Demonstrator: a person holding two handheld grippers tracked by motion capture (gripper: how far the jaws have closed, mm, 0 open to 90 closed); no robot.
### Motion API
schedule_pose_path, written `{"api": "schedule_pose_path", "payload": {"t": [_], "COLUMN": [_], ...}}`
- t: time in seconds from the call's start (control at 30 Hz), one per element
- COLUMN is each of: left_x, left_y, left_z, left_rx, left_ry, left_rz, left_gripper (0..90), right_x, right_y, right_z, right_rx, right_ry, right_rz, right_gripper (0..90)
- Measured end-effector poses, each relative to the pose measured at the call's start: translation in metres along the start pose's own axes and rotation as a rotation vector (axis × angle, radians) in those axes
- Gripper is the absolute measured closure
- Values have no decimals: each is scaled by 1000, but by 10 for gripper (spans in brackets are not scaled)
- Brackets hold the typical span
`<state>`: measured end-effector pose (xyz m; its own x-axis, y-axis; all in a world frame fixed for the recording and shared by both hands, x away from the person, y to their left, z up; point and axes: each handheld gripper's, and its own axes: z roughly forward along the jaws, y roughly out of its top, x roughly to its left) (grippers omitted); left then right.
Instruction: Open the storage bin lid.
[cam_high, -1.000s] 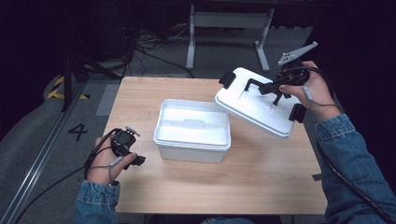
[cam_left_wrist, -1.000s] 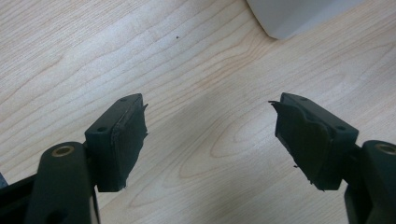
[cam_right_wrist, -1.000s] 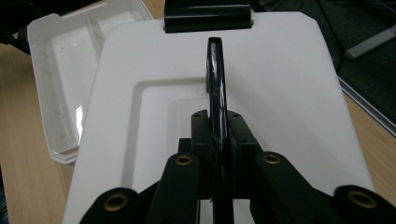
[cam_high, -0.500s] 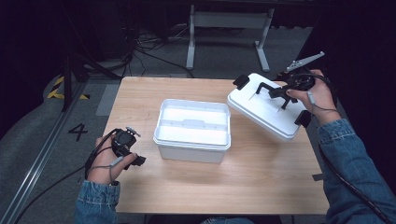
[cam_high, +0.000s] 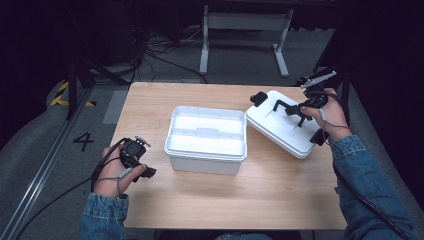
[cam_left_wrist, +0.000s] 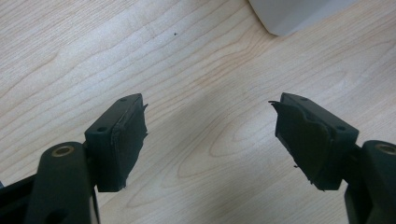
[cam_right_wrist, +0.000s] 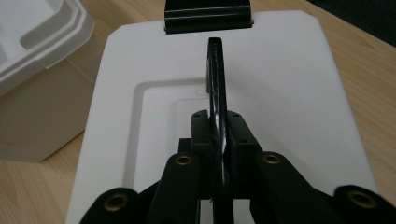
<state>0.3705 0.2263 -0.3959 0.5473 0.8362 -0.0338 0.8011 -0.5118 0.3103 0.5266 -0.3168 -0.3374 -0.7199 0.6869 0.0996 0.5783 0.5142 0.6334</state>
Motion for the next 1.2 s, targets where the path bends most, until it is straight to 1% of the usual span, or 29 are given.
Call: {"api": "schedule_pose_path", "payload": {"t": [0.3, 0.33, 0.53, 0.77, 0.83, 0.9, 0.97, 1.03, 1.13, 1.2], "left_x": [0, 0, 0, 0, 0, -1, 0, -1, -1, 0], "left_y": [0, 0, 0, 0, 0, 0, 0, 0, -1, 0], "left_z": [0, 1, 1, 2, 2, 2, 2, 2, 3, 3], "left_rx": [1, 2, 8, 10, 15, 13, 13, 13, 11, 16], "left_ry": [1, 1, -2, -3, -3, -11, -1, -3, -4, -3], "left_rz": [1, 1, 5, 5, 10, 5, 13, -1, -4, 5], "left_gripper": [254, 254, 249, 248, 247, 246, 245, 245, 245, 245], "right_x": [0, 0, 1, 1, 1, 1, 1, 1, 1, 1], "right_y": [-20, -20, -31, -38, -40, -42, -44, -45, -47, -48], "right_z": [27, 27, 42, 52, 55, 58, 60, 62, 65, 66], "right_rx": [8, 8, 8, 11, 15, 16, 17, 19, 21, 21], "right_ry": [8, 8, 4, 14, 18, 20, 23, 21, 22, 20], "right_rz": [25, 25, 24, 32, 32, 32, 39, 39, 39, 39], "right_gripper": [843, 843, 843, 843, 843, 843, 843, 844, 843, 843]}}
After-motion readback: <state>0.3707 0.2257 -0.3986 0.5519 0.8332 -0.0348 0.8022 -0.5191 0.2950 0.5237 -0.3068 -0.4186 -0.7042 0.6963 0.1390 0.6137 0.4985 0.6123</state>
